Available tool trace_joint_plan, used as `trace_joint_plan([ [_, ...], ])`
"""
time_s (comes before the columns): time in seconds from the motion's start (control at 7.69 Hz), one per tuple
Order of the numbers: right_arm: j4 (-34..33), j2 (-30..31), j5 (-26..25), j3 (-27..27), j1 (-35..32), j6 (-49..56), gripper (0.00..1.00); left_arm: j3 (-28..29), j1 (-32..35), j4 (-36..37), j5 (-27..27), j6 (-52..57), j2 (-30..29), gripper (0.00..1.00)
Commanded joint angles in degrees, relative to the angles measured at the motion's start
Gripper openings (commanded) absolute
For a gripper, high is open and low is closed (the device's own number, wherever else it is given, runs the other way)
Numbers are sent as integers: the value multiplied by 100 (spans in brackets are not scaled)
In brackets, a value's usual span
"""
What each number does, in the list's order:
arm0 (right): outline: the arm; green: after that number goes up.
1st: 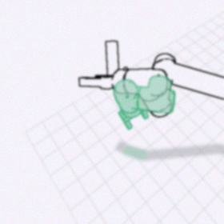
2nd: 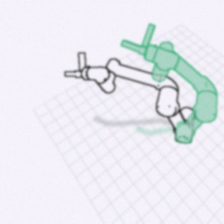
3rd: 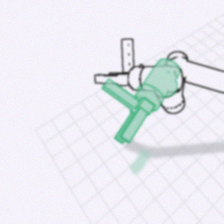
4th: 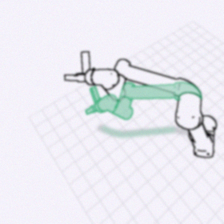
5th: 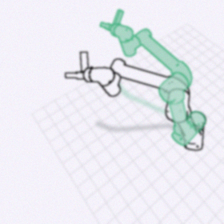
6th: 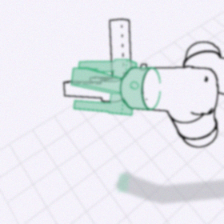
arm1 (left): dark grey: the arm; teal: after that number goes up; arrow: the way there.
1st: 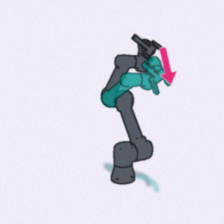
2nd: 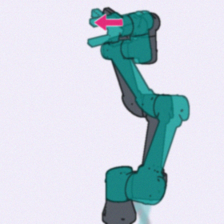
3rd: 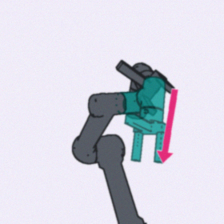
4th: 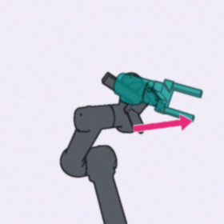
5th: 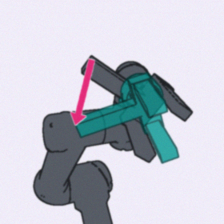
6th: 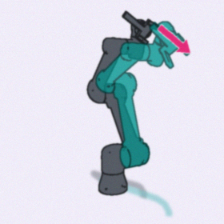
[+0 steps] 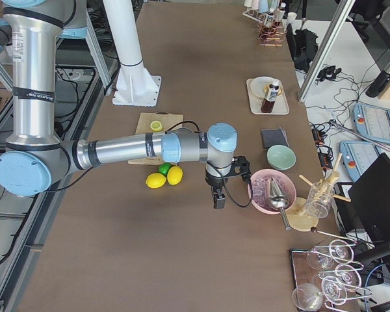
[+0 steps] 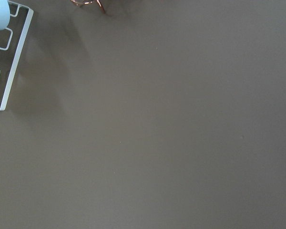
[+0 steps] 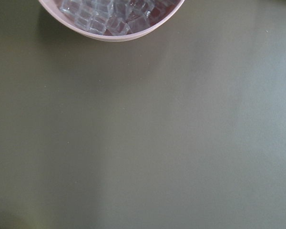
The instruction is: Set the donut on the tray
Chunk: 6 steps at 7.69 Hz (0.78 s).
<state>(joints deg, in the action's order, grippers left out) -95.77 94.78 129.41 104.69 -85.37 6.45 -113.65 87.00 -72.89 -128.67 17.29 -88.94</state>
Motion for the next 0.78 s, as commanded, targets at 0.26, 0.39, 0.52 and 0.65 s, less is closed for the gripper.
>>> trace_joint_plan([
  [0.26, 5, -21, 155, -45, -270, 137, 100, 212, 124, -384, -413, 73, 509, 98],
  [0.39, 5, -21, 155, -45, -270, 129, 100, 99, 212, -393, -413, 73, 518, 98],
  [0.52, 5, -21, 155, -19, -270, 120, 100, 124, 326, -393, -413, 56, 510, 98],
  [0.65, 14, -21, 146, -1, -278, 128, 100, 124, 335, -401, -413, -240, 501, 98],
])
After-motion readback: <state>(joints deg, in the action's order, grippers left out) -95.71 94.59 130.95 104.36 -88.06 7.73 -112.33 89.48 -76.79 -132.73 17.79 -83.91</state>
